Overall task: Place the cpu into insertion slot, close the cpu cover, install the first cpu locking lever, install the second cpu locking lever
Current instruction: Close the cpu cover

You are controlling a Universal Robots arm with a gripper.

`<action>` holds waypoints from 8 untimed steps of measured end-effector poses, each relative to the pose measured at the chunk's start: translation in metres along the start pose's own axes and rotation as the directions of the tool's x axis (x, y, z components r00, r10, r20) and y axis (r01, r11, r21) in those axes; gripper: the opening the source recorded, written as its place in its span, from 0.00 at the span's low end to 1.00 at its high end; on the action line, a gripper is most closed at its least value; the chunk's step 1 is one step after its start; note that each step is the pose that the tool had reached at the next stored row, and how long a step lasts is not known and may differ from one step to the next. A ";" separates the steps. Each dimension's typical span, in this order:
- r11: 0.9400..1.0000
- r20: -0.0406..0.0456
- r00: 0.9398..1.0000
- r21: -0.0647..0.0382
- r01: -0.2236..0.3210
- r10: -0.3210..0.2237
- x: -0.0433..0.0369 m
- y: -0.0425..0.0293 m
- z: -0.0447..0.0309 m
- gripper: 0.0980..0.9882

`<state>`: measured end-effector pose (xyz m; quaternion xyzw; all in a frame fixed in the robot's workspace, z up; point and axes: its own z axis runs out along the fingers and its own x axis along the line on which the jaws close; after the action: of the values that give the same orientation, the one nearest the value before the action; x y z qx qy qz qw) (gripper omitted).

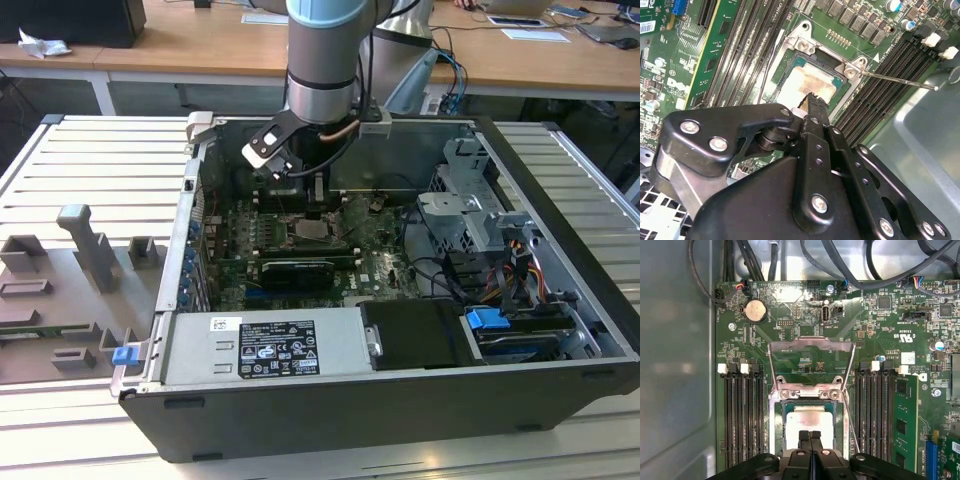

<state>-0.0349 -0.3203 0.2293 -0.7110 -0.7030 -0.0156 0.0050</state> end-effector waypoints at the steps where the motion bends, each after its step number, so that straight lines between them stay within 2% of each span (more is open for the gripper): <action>1: 1.000 0.000 1.000 0.000 0.000 0.000 0.0000 0.0000 -0.0003 0.01; 8: 1.000 0.000 1.000 0.000 0.000 0.000 0.0002 0.0001 -0.0051 0.01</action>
<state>-0.0349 -0.3203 0.2344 -0.7110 -0.7030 -0.0157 0.0050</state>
